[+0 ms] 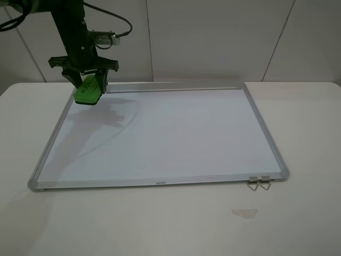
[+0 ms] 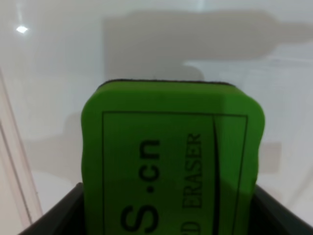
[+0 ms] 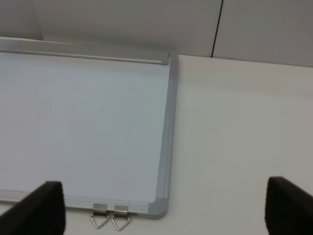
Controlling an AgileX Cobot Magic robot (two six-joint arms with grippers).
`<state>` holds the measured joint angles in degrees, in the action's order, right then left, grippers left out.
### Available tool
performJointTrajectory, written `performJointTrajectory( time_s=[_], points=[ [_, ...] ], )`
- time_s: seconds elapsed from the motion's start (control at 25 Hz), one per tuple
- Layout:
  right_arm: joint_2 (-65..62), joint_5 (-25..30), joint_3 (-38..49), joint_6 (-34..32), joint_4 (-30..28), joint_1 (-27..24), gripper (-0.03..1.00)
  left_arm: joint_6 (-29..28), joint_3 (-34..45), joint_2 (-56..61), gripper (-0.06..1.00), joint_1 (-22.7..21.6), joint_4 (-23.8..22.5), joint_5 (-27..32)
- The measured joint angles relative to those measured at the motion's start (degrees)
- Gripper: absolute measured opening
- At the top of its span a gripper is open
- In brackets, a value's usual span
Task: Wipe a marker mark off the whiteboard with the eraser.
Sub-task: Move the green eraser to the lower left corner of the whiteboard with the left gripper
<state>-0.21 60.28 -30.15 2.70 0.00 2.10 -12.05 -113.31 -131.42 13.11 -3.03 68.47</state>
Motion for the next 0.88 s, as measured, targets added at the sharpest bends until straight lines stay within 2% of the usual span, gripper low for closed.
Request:
performJointTrajectory(
  time_s=[0.16,0.32,0.56,0.72,0.88],
  points=[
    [0.0,0.0,0.0,0.0,0.0,0.0,0.82,-1.1,4.48,1.99,0.59,-2.51,-0.64,0.0],
    [0.0,0.0,0.0,0.0,0.0,0.0,0.82,-4.66,12.81,6.14,0.59,-3.33,-1.19,-1.17],
    [0.0,0.0,0.0,0.0,0.0,0.0,0.82,-10.84,32.66,15.79,0.59,-3.26,-1.07,-15.08],
    [0.0,0.0,0.0,0.0,0.0,0.0,0.82,-11.59,45.08,20.53,0.59,-3.26,-1.07,-24.25],
    [0.0,0.0,0.0,0.0,0.0,0.0,0.82,-10.67,54.27,22.19,0.59,-3.26,-1.07,-30.51]
  ],
)
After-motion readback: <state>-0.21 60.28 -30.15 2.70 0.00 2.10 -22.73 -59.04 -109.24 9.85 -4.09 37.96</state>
